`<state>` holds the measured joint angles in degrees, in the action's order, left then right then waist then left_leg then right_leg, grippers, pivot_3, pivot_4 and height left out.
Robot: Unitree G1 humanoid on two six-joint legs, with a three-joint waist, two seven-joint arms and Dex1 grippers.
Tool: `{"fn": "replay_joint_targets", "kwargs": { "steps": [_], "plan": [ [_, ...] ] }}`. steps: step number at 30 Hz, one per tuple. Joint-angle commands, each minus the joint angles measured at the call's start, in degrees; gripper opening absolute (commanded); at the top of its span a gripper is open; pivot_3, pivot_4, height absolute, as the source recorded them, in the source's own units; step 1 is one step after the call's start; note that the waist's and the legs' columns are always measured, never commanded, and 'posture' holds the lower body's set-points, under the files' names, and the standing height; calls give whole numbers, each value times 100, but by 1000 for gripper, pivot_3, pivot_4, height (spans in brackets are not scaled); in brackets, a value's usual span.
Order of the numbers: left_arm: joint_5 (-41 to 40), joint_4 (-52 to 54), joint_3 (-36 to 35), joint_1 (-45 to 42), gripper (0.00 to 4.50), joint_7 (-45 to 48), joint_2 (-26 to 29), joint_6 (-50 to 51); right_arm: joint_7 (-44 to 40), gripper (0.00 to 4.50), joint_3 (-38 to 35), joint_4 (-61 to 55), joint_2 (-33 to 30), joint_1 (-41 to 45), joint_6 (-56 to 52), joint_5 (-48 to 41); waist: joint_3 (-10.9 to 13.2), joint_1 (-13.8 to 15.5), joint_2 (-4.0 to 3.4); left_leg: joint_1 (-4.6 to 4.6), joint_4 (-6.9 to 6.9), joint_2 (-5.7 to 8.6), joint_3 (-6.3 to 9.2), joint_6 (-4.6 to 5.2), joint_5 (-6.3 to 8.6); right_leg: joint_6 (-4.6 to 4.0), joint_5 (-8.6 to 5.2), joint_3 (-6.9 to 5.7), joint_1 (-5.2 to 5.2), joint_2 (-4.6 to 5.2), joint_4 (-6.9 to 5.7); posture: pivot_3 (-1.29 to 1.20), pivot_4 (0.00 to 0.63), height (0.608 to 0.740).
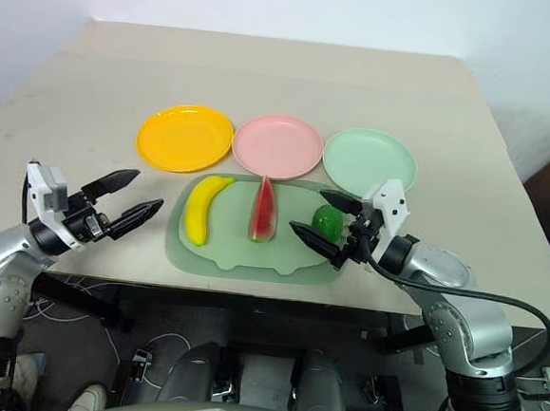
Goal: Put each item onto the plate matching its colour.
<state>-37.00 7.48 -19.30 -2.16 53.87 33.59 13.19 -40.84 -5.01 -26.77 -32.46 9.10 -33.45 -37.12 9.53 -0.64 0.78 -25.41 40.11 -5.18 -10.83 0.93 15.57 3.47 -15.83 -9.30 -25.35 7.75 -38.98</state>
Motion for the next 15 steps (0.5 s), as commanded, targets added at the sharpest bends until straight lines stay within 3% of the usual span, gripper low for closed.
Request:
{"fn": "replay_joint_targets", "kwargs": {
  "steps": [1, 12, 15],
  "plan": [
    [-119, 297, -191, 17, 4474, -26, 86, -22, -75, 4500, 15, -89, 5, 53, 158, 19, 0, 1, 0, 0, 0, 0, 0, 0, 0, 0, 0, 0, 0, 0, 0, 0, 150, 695],
    [-40, 492, 135, -52, 4474, -193, -167, -6, 79, 4500, 163, 196, 181, 16, 390, 414, 0, 3, 0, 0, 0, 0, -1, -1, -1, 0, 0, 0, 1, 0, 0, 0, 150, 695],
    [-30, 502, 276, -106, 4474, -180, -267, 2, 463, 4500, -6, 286, 342, 133, 317, 468, 0, -2, 0, 0, 0, 0, -1, -4, -2, 0, 0, 0, 1, -1, 0, 0, 150, 695]
  ]
}}
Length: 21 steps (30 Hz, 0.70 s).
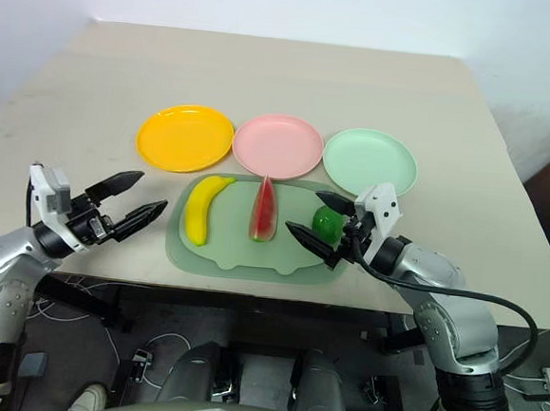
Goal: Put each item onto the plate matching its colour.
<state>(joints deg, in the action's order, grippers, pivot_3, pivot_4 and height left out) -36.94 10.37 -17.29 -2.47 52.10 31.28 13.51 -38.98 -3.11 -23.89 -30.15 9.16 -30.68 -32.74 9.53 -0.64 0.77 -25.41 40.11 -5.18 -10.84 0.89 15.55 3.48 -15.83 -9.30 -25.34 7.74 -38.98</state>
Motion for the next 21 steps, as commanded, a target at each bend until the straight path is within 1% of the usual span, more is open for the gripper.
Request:
{"fn": "replay_joint_targets", "kwargs": {
  "steps": [1, 3, 5, 9, 13, 19, 21],
  "plan": [
    [-6, 219, 137, -87, 4474, -24, -72, -44, 311, 4500, -261, 36, 96, 118, 62, 44, 0, -5, 0, 0, 0, 0, 0, -4, -2, 0, 0, 0, 0, 0, 0, 0, 150, 695],
    [20, 149, 180, -145, 4474, -16, -89, -63, 415, 4500, -302, 17, 60, 83, 0, 71, 0, -3, 0, 0, 0, 0, -1, -14, -8, 0, 0, 0, -1, 0, 0, 0, 150, 695],
    [-11, 124, 207, -227, 4474, -20, -86, -19, 707, 4500, -405, -7, 117, 141, -227, 0, 0, -2, 0, -1, 0, 0, -1, -15, -8, 0, 0, 0, -1, 0, 0, 0, 150, 695],
    [-19, 15, 274, -341, 4474, 70, -82, -17, 1320, 4500, -308, 176, 111, 288, -804, 255, 0, -9, -1, 0, 0, 0, -1, -11, -7, -1, 0, 0, -1, 0, 0, 0, 150, 695],
    [-11, -69, 310, -430, 4474, 114, -76, -7, 1703, 4500, -408, 1, 229, 404, -1751, -122, 0, -10, -1, -2, -1, -1, -1, -15, -9, -1, 0, 1, -3, -1, 0, 0, 150, 695],
    [37, -221, 381, -564, 4474, 189, -90, -32, 1908, 4500, -421, -296, 251, 462, -2803, -592, 0, -5, -1, -2, 0, -1, -1, 3, 2, 0, 0, 1, -2, 0, 0, 0, 150, 695],
    [55, -228, 427, -593, 4474, 189, -103, -27, 1984, 4500, -393, -342, 274, 481, -2951, -622, 0, -6, -1, -3, -1, -1, -1, 3, 2, -1, 0, 1, -3, 0, 0, 0, 150, 695]
  ]
}}
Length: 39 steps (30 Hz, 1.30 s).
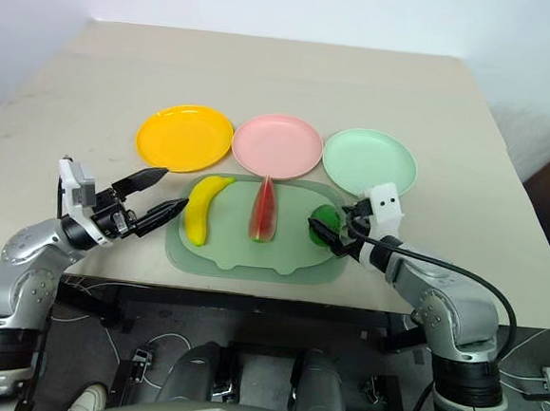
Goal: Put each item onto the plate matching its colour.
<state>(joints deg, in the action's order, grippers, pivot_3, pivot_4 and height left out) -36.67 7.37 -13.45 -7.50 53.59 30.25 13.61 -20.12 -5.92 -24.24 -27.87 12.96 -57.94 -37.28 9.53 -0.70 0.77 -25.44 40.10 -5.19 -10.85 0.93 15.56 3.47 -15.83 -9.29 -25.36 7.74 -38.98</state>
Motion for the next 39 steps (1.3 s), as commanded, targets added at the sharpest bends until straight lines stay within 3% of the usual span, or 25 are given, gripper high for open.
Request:
{"fn": "replay_joint_targets", "kwargs": {
  "steps": [1, 6, 9, 13, 14, 23, 39],
  "plan": [
    [35, 62, 60, -100, 4474, 39, 0, -43, 153, 4500, -104, -300, 67, 125, -341, -187, 0, -2, 0, 0, 0, 0, 0, 0, 0, 0, 0, 0, 0, 0, 0, 0, 150, 695],
    [56, 9, 93, -145, 4474, 38, 11, -69, 257, 4500, -169, -315, 200, 198, -423, -260, 0, -3, 0, 0, 0, -1, 0, 1, 0, 0, 0, 0, -1, -1, 0, 0, 150, 695],
    [93, -20, 76, -151, 4500, 56, 36, -100, 192, 3914, -143, -344, 160, 251, -317, -237, 0, -3, 0, -1, 0, 0, 0, 1, 0, 0, 0, 0, -1, 0, 0, 0, 150, 695],
    [142, -30, 71, -164, 4500, 55, 29, -124, 84, 2698, -185, -373, 68, 348, -240, -251, 0, -5, 0, -1, -1, 0, 0, 0, 0, 0, 0, 0, -1, -1, 0, 0, 150, 695],
    [149, -27, 68, -162, 4500, 51, 28, -128, 33, 2644, -196, -397, 33, 372, -225, -272, 0, -5, 0, -1, -1, 0, 0, 0, 0, 0, 0, 0, -1, -1, 0, 0, 150, 695],
    [165, 67, 32, -79, 4500, -41, 7, -167, -9, 2643, -350, 111, -122, 1289, 52, -94, 1, -13, -1, -1, -1, 0, -1, 0, 0, 0, 0, 0, -2, -1, 0, 0, 150, 695],
    [203, 289, 3, 67, 4500, -259, -55, -171, 139, 2643, 344, 4955, 55, 3407, 2347, 2256, 5, -50, -8, -4, -4, 15, -16, -30, -18, 3, 0, 5, -10, -1, -3, 0, 150, 695]
  ]
}}
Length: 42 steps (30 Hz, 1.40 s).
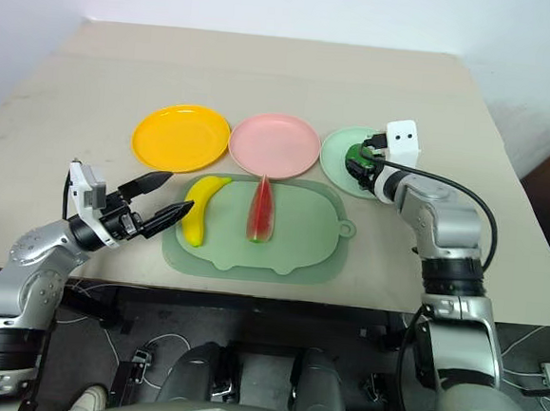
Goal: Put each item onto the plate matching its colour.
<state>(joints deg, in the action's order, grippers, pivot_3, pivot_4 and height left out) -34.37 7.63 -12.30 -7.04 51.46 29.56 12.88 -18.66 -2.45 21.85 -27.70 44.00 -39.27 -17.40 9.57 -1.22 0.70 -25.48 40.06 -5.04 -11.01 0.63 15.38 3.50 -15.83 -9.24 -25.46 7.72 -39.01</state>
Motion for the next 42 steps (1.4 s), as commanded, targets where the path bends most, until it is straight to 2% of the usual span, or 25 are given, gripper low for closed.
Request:
{"fn": "replay_joint_targets", "kwargs": {
  "steps": [1, 6, 7, 12, 16, 20, 23, 26, 29, 34, 42],
  "plan": [
    [-31, 276, -120, 32, 4500, -58, 18, -95, 8, 2643, 18, 534, 51, 382, 543, 360, 1, 1, -2, 0, 0, 0, 0, 0, 0, 0, 0, 0, 0, 0, 0, 0, 150, 695],
    [-40, 321, -111, 45, 4500, -110, 22, -76, -180, 4281, 3, 820, 84, 515, 756, 521, 2, 6, -3, 1, 2, 0, -1, -1, -1, 1, 0, 2, 0, 1, -5, 0, 150, 695],
    [-41, 328, -110, 48, 4500, -117, 22, -72, -198, 4444, -36, 752, 85, 508, 742, 507, 2, 3, -4, 1, 2, -1, -1, -1, -1, 1, 0, 2, 0, 1, -4, 0, 150, 695],
    [-60, 330, -133, 43, 4500, -122, 45, -47, -182, 4444, -382, -153, -19, 323, 252, 258, 9, 6, -14, 0, 2, -1, -1, -1, -1, 1, 0, 4, -2, 1, -5, 0, 150, 695],
    [-41, 249, -109, -14, 4500, -97, 51, -54, -131, 4444, -671, -2110, 91, -29, -1178, -406, 9, 13, -16, -1, 0, -4, 1, -1, -1, 1, 0, 5, -4, 1, -4, 0, 150, 695],
    [-23, 166, -61, -92, 4500, -61, 28, -71, -67, 4444, -946, -3290, 368, -122, -2637, -1247, 9, 12, -16, 0, 1, -20, 2, 0, 1, -1, 0, 5, -3, 1, -5, 0, 150, 695],
    [13, 42, -22, -180, 4500, -11, 3, -109, 139, 4444, -1221, -3877, 812, 83, -4055, -1790, 9, 10, -16, 0, 1, -24, 2, 1, 1, -3, 1, 5, -4, -2, -4, 0, 150, 695],
    [58, -79, 30, -275, 4500, 27, -34, -157, 204, 4444, -1310, -3960, 1045, 363, -5270, -2148, 9, 11, -16, -2, 1, -24, 1, 2, 2, -4, 2, 4, -4, -2, -4, 0, 150, 695],
    [79, -149, 92, -352, 4500, 61, -97, -198, 510, 4444, -1127, -3803, 1111, 328, -5323, -2825, 8, 39, -14, -2, 2, -23, 2, 7, 5, -4, 2, 1, -2, -2, 0, 0, 150, 695],
    [150, -225, 173, -377, 4500, 154, -121, -258, 1309, 4444, -786, -3374, 1453, 316, -5323, -3380, 8, 8, -14, -2, 1, -22, 1, 7, 5, -4, 2, 1, -2, -3, 0, 0, 150, 695],
    [152, -127, 165, -307, 4500, 165, -98, -253, 2186, 4444, -458, -2608, 1768, 643, -5323, -3519, 8, 13, -14, -4, 0, -23, -1, 4, 3, -3, 2, 1, -5, -5, 0, 0, 150, 695]
  ]
}}
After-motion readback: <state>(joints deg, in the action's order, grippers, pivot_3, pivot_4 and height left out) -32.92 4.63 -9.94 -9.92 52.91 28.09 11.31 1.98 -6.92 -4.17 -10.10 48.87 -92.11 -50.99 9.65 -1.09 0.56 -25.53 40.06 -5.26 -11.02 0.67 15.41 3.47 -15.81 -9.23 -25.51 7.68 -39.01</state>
